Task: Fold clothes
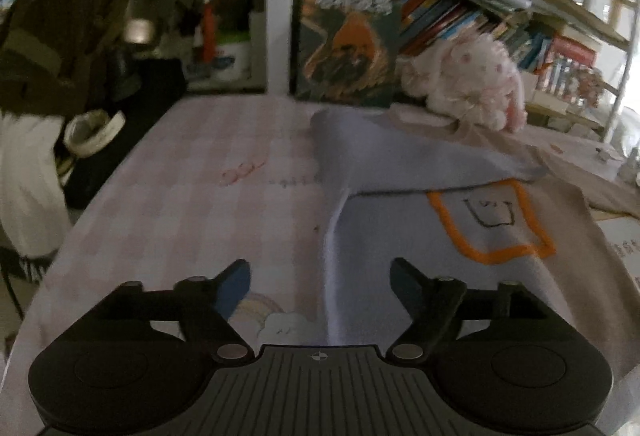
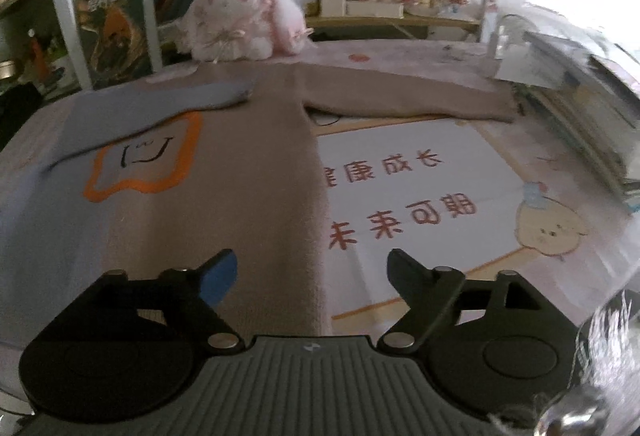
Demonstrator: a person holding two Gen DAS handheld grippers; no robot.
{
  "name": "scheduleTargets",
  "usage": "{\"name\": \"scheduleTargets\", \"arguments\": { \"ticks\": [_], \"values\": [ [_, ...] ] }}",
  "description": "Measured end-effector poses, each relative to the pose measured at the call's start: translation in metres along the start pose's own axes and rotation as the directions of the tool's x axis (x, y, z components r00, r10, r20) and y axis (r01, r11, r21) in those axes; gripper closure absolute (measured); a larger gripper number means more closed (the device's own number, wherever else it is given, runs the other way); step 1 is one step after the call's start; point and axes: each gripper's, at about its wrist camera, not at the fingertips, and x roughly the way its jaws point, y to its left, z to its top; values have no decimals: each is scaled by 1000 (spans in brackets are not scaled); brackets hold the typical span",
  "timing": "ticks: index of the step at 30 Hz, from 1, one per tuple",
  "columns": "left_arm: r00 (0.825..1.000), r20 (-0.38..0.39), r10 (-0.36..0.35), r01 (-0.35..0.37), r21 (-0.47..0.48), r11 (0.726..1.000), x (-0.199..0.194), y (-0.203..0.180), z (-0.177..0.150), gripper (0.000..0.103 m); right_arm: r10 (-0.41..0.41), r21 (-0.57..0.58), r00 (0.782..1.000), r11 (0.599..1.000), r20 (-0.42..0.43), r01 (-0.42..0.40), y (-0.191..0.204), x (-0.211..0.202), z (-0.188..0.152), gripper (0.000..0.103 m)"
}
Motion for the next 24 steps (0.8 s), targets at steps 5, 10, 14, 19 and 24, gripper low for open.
{"name": "scheduleTargets", "arguments": {
  "ticks": [5,10,14,19,24],
  "values": [
    [1000,12,-15,14,98,995,-3,-21,-2,8,-57,-9,998,998,-8,57,-3,-9,-2,17],
    [999,35,-15,8,216,976,-6,-42,-11,5,-102,-18,995,995,-14,101,-10,-14,-5,9],
    [1000,19,-8,3,260,966,-4,-51,-19,5,-129,-6,991,992,-23,129,-19,-13,-8,5],
    [1000,5,-28,25,258,966,-3,-57,-19,5,-149,7,988,989,-27,150,-32,-8,-8,5],
    [1000,9,-8,6,240,971,2,-70,-11,5,-143,23,989,989,-25,144,-53,5,2,5]
  ]
}}
